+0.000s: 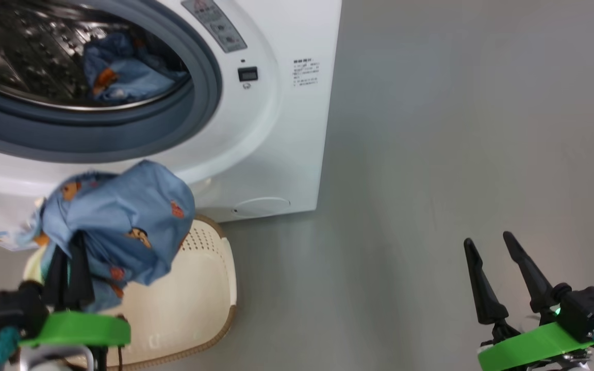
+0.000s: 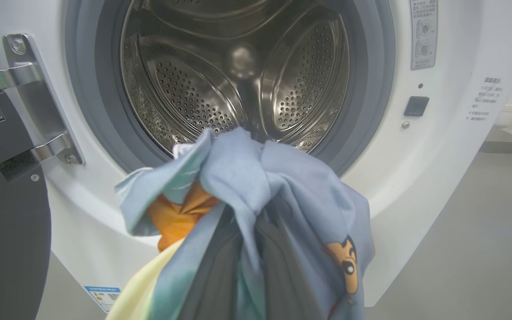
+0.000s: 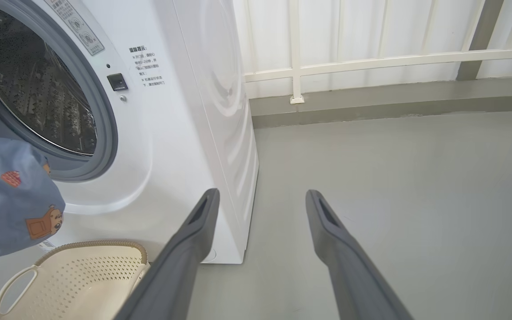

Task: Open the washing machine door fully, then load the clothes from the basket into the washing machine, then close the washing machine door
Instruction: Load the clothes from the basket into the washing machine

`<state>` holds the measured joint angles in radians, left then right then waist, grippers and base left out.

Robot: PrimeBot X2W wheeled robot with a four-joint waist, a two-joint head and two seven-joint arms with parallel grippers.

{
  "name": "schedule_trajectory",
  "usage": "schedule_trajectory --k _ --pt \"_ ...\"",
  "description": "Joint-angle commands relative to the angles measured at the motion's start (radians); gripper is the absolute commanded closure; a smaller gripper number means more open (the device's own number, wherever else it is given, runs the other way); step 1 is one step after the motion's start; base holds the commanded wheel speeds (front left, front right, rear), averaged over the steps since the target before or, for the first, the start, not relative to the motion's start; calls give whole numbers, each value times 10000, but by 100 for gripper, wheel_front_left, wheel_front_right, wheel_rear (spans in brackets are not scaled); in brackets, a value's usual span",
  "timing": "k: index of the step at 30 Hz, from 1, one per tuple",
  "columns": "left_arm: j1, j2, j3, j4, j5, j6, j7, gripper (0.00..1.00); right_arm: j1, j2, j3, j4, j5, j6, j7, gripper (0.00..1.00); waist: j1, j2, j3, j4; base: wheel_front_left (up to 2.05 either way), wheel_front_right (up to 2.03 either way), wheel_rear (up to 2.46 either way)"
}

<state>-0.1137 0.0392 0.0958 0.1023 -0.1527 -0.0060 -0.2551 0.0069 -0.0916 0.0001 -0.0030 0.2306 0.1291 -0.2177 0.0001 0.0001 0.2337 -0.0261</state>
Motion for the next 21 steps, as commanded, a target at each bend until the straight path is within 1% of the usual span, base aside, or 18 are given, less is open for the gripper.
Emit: schedule_trajectory --k 1,13,16,21 --pt "-462 213 375 -145 29 -28 -66 100 -272 -115 227 -276 5 16 -97 0 -1 -1 356 -115 0 0 0" --pt "-2710 725 618 1269 152 -167 -66 100 -778 -142 382 -124 72 16 -227 0 -1 -1 1249 -408 0 0 0" --pt "-3327 933 627 1673 211 -199 -67 100 -885 -132 390 -61 108 16 -264 0 -1 -1 1425 -515 0 0 0" --pt "-4477 1433 605 2592 336 -222 -27 100 -1039 -150 400 23 164 16 -318 0 -1 -1 1688 -719 0 0 0"
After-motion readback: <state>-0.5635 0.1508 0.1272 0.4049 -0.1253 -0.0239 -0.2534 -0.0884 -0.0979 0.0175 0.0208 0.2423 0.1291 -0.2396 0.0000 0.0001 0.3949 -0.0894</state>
